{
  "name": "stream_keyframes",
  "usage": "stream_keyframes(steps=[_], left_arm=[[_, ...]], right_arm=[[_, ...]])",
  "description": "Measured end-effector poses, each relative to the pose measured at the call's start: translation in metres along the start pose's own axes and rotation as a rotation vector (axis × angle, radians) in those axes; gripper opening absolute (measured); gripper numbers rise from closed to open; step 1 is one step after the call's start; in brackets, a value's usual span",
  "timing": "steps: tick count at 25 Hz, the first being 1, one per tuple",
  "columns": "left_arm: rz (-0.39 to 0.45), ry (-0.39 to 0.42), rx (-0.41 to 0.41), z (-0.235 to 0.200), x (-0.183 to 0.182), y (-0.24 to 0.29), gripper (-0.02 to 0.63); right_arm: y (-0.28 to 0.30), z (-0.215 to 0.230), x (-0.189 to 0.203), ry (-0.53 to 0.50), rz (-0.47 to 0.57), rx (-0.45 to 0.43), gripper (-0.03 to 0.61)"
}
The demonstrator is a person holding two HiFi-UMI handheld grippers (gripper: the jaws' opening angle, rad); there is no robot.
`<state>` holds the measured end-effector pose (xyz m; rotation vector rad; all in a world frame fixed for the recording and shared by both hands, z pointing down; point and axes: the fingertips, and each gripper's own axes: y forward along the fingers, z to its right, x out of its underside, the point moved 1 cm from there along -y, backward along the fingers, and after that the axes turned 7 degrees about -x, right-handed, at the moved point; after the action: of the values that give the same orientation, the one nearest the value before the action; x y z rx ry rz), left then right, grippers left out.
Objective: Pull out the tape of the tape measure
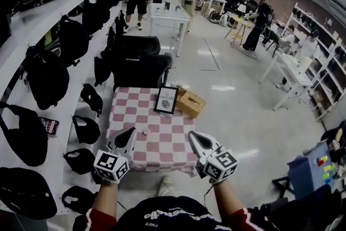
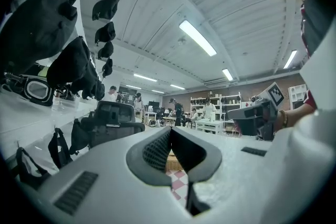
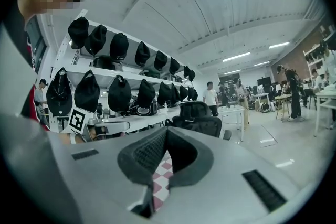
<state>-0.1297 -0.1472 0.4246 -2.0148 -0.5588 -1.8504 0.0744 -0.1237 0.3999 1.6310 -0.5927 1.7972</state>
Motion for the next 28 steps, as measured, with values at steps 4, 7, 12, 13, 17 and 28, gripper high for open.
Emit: stream_keyframes(steps=[4, 7, 12, 13, 17, 28], left_arm=[[0.005, -0.01, -0.025, -0.009, -0.004, 0.007, 0.005], [0.012, -0.016, -0.021, -0.015, -0.007, 0.014, 0.005], [0.003, 0.006, 0.033, -0.011, -0.007, 0.026, 0.116], [-0.003, 0.018, 0.043, -0.01, -0.006, 0.03, 0.139], [-0.047, 0.083, 0.081, -0.006, 0.009, 0.045, 0.175], [-0.31, 0.243, 0.21, 0.0, 0.115, 0.11, 0.176]], right_arm=[[0.015, 0.005, -0.001, 0.002, -0.001, -0.023, 0.003], [0.027, 0.008, -0.002, 0.001, -0.003, -0.046, 0.003], [0.037, 0.018, -0.001, 0.008, -0.009, -0.07, 0.003], [0.038, 0.019, -0.001, 0.011, -0.01, -0.072, 0.003], [0.041, 0.026, 0.004, 0.015, -0.021, -0.084, 0.003], [0.062, 0.063, 0.018, 0.025, -0.059, -0.109, 0.003]])
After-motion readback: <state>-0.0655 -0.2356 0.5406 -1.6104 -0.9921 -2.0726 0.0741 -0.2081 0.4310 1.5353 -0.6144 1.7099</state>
